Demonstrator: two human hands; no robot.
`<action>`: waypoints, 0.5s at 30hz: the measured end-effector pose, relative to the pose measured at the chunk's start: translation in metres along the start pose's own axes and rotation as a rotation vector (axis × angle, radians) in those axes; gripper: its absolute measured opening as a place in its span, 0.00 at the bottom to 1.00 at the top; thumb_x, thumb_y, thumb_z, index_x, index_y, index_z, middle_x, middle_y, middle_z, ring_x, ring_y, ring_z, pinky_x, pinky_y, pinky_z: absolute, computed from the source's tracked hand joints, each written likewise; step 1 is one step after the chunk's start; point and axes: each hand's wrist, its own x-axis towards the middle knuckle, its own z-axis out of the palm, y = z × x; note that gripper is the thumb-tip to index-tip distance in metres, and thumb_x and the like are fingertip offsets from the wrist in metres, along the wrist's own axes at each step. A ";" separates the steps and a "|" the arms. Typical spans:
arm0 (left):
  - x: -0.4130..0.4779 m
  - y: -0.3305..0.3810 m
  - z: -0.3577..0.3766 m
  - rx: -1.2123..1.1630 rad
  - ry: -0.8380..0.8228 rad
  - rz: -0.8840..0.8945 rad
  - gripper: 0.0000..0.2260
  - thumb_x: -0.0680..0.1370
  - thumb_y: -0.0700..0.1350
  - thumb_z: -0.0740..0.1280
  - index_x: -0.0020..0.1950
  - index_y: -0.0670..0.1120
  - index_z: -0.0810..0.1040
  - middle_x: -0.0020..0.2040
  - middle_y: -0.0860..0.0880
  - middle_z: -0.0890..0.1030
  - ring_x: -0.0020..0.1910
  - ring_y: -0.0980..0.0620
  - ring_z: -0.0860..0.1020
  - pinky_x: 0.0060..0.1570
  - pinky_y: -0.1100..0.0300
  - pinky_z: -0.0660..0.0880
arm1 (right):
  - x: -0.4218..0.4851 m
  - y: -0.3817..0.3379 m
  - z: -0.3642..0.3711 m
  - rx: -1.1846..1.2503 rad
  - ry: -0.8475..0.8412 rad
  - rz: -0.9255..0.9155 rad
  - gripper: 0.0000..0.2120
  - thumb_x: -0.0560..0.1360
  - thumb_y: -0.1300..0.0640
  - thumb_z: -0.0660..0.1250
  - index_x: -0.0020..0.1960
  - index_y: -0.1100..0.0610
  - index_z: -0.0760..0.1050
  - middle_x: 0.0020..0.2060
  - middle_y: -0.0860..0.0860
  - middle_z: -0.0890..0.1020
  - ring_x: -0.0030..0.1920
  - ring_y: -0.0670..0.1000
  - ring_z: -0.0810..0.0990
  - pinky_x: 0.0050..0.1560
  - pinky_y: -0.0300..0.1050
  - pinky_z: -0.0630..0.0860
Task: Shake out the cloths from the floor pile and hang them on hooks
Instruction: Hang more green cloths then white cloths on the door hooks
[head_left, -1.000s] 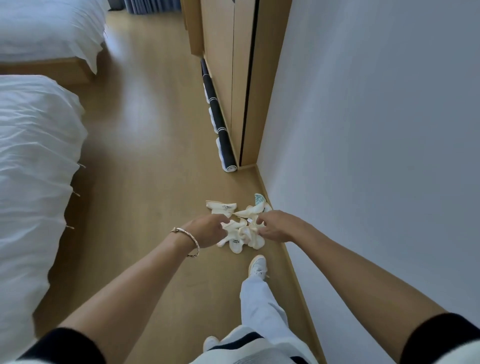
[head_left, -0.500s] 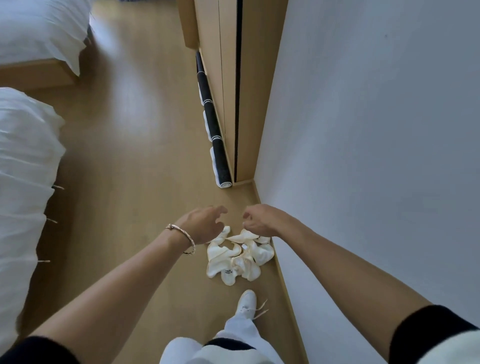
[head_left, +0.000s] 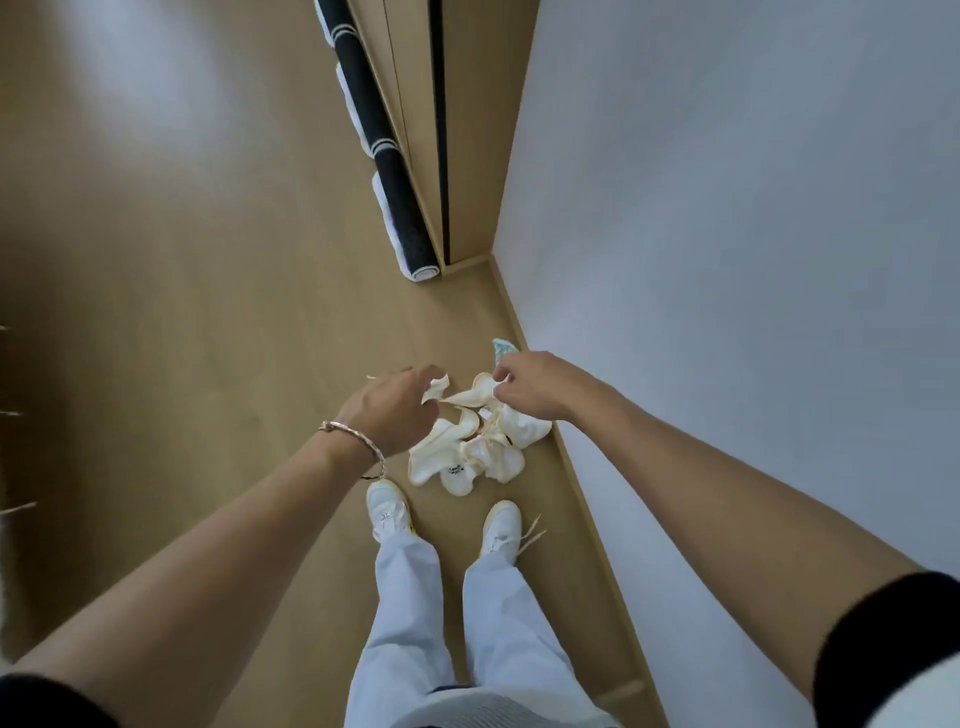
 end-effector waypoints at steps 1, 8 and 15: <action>0.013 -0.008 0.007 -0.004 0.003 -0.001 0.19 0.79 0.44 0.58 0.70 0.49 0.67 0.64 0.48 0.75 0.62 0.46 0.73 0.56 0.58 0.68 | 0.017 0.003 0.006 0.026 -0.002 0.007 0.17 0.79 0.57 0.56 0.66 0.57 0.72 0.62 0.55 0.77 0.60 0.55 0.75 0.59 0.49 0.73; 0.120 -0.058 0.108 0.024 -0.100 0.044 0.19 0.79 0.45 0.58 0.70 0.54 0.65 0.66 0.52 0.73 0.60 0.50 0.74 0.55 0.57 0.72 | 0.155 0.062 0.089 0.092 -0.108 0.105 0.17 0.79 0.55 0.56 0.66 0.53 0.71 0.62 0.53 0.76 0.57 0.53 0.77 0.55 0.48 0.75; 0.234 -0.086 0.201 0.074 -0.167 0.103 0.20 0.80 0.45 0.57 0.72 0.52 0.64 0.67 0.51 0.71 0.64 0.50 0.71 0.59 0.57 0.70 | 0.273 0.141 0.158 0.129 -0.131 0.165 0.14 0.79 0.55 0.56 0.62 0.54 0.73 0.58 0.52 0.78 0.55 0.51 0.76 0.51 0.43 0.71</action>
